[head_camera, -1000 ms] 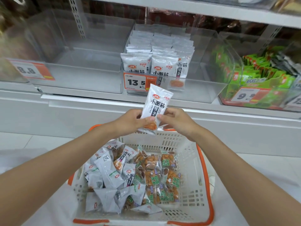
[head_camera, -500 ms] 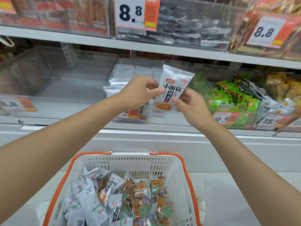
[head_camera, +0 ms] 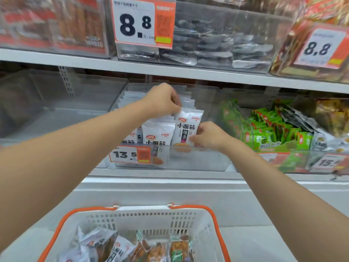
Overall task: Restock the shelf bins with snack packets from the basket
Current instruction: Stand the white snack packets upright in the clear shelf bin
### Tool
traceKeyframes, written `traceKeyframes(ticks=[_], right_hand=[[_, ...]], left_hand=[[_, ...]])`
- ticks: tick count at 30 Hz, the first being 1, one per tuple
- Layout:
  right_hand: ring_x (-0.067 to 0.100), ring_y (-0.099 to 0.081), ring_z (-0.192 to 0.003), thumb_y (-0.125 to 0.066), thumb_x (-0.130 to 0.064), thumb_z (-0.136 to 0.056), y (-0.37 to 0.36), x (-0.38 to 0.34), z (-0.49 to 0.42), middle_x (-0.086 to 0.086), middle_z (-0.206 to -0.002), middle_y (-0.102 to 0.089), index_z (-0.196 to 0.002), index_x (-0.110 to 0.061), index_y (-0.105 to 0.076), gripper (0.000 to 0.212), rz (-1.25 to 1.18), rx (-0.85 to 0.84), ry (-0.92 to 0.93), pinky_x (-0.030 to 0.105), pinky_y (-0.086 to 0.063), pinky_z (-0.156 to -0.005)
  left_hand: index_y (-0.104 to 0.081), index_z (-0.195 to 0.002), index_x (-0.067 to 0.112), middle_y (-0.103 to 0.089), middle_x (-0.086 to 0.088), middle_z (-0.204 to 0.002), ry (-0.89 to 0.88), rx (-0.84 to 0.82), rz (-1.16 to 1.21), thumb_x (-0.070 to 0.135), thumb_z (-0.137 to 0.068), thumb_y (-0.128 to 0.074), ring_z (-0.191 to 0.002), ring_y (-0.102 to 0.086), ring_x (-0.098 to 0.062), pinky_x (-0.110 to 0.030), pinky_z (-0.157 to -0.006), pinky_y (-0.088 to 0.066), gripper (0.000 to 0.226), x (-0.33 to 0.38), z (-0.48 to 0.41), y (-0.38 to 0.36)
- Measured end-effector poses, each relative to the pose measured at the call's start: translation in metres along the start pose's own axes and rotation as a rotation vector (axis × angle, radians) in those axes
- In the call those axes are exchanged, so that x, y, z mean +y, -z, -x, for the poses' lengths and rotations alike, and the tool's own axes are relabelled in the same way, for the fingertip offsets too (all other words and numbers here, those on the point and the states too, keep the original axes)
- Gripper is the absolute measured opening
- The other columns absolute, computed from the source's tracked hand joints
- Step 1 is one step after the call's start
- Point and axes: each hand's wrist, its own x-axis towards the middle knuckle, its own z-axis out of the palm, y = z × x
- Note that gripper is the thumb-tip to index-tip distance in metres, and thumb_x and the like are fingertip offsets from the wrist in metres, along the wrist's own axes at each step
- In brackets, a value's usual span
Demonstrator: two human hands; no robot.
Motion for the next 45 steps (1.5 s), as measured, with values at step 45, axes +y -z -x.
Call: traceKeyframes(ticks=[45], right_hand=[[0.024, -0.056, -0.085, -0.059, -0.014, -0.091, -0.196, 0.011, 0.134, 0.005, -0.099, -0.059, -0.114, -0.012, -0.055, 0.024, 0.132, -0.379, -0.078, 0.031, -0.043, -0.069]], left_hand=[[-0.061, -0.082, 0.025, -0.063, 0.005, -0.083, 0.398, -0.315, -0.152, 0.021, -0.088, -0.056, -0.079, -0.062, -0.020, -0.029, -0.064, -0.046, 0.009, -0.118, 0.251, -0.107]])
